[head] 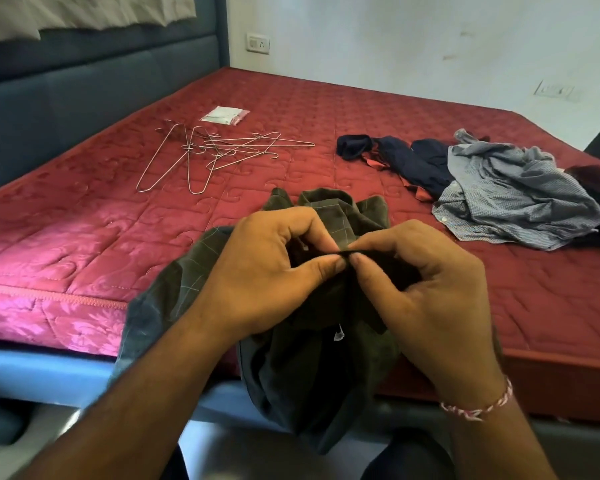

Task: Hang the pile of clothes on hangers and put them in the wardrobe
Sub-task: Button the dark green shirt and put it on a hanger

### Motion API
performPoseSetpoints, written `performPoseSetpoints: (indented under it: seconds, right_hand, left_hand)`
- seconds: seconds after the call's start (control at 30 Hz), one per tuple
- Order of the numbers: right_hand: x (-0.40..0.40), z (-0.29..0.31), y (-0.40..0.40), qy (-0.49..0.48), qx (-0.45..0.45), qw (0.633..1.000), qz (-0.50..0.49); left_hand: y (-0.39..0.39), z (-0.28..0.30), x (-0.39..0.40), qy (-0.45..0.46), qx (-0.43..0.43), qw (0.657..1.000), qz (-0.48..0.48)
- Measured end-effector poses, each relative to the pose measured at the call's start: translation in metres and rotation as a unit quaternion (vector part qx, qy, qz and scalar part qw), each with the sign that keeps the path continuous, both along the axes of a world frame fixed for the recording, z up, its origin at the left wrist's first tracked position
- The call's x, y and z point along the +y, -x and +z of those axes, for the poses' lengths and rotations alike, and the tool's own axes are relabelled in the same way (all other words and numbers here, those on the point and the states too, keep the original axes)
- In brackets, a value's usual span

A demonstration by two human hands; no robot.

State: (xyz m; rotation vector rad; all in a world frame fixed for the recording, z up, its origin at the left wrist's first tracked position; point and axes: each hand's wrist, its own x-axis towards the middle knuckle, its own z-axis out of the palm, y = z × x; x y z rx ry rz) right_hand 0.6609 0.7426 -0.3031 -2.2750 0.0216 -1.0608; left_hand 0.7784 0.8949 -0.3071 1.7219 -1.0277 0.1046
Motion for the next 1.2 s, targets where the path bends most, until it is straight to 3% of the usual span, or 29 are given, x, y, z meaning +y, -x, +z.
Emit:
performPoseSetpoints:
  seconds: [0.2,0.43,0.53,0.7,0.87,1.0,1.1,1.2]
  right_hand:
    - [0.025,-0.026,0.003,-0.007,-0.007,0.999,-0.03]
    - [0.003,-0.044,0.004,0.024,0.014,0.997,-0.072]
    - [-0.009,-0.045,0.005,-0.005,-0.001,0.996,-0.088]
    - [-0.021,-0.05,0.005,-0.005,0.007,0.997,-0.071]
    - [-0.036,-0.053,0.013,0.002,0.066,0.997,0.043]
    - [-0.035,-0.054,0.023,-0.041,0.17,0.969,0.176]
    - [-0.012,-0.06,0.02,-0.129,0.11,0.976,0.135]
    - [0.008,-0.065,0.011,-0.166,0.109,0.97,0.14]
  left_hand:
    - [0.009,-0.017,-0.006,0.093,-0.094,0.978,0.16]
    - [-0.013,-0.036,0.013,0.022,-0.189,0.978,0.089]
    - [-0.026,-0.04,0.027,-0.004,-0.205,0.977,0.052]
    - [-0.025,-0.046,0.036,0.035,-0.21,0.976,0.043]
    - [-0.02,-0.051,0.044,0.039,-0.218,0.975,0.022]
    - [-0.004,-0.067,0.05,0.02,-0.214,0.976,0.02]
    - [0.015,-0.086,0.051,0.048,-0.172,0.981,0.077]
    - [0.035,-0.099,0.048,0.098,-0.065,0.987,0.11]
